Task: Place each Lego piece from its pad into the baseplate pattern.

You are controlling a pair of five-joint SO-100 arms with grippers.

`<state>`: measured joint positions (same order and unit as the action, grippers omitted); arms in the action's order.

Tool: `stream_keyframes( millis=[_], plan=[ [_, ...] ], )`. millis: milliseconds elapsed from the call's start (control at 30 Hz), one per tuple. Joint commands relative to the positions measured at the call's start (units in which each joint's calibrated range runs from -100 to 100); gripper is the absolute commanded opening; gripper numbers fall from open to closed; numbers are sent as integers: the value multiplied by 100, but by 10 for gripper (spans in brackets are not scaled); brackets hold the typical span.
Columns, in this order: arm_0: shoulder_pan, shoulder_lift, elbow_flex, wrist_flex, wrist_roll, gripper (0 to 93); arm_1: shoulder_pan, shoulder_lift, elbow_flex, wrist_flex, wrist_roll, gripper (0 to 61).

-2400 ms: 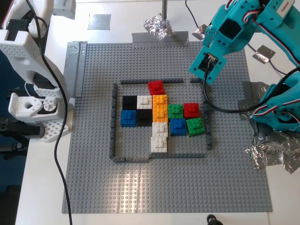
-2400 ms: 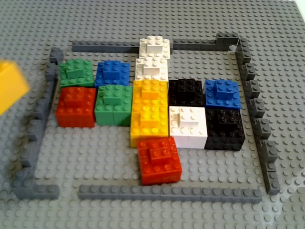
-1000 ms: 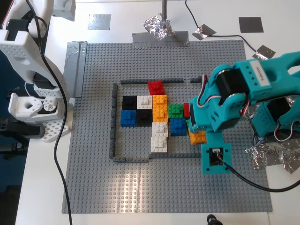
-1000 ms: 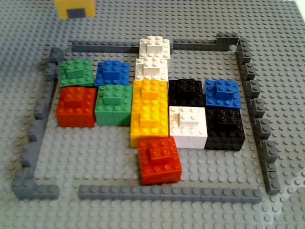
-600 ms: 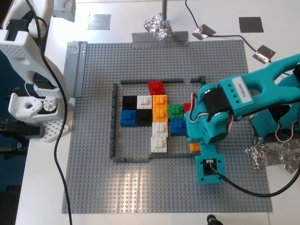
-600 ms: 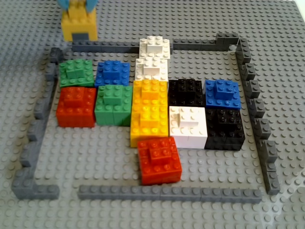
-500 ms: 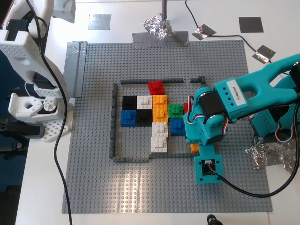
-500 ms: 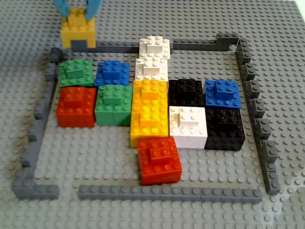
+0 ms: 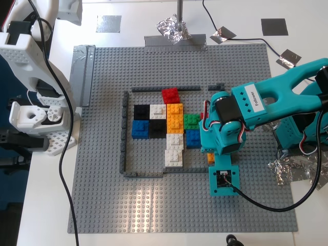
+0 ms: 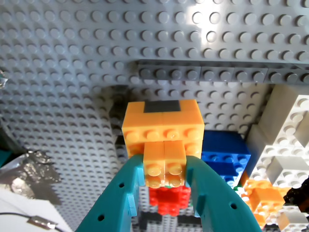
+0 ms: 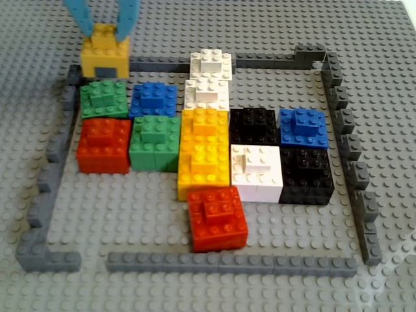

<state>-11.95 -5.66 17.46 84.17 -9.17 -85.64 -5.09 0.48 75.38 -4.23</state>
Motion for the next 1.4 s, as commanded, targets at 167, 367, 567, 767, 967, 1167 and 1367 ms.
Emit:
stream_keyframes(
  millis=[167, 367, 567, 767, 967, 1167, 1367],
  plan=[
    [16, 163, 1, -175, 1, 0, -15, -409, -17, 13, -24, 2],
    [-13, 249, 10, -224, -33, 12, -15, -383, -8, 5, -24, 2],
    [-13, 266, 46, -264, -33, 11, -15, -375, 1, -12, -24, 2],
    [-20, 266, 127, -330, -18, 17, -22, -366, 65, -4, -14, 2],
    [-20, 249, 127, -264, -33, 60, -22, -323, 55, -36, -19, 2],
    [-27, 240, 136, -264, -38, 67, -7, -272, 19, -69, -14, 2],
    [-49, 223, 263, -264, -13, 110, 22, -220, -62, -69, 5, 2]
  ],
)
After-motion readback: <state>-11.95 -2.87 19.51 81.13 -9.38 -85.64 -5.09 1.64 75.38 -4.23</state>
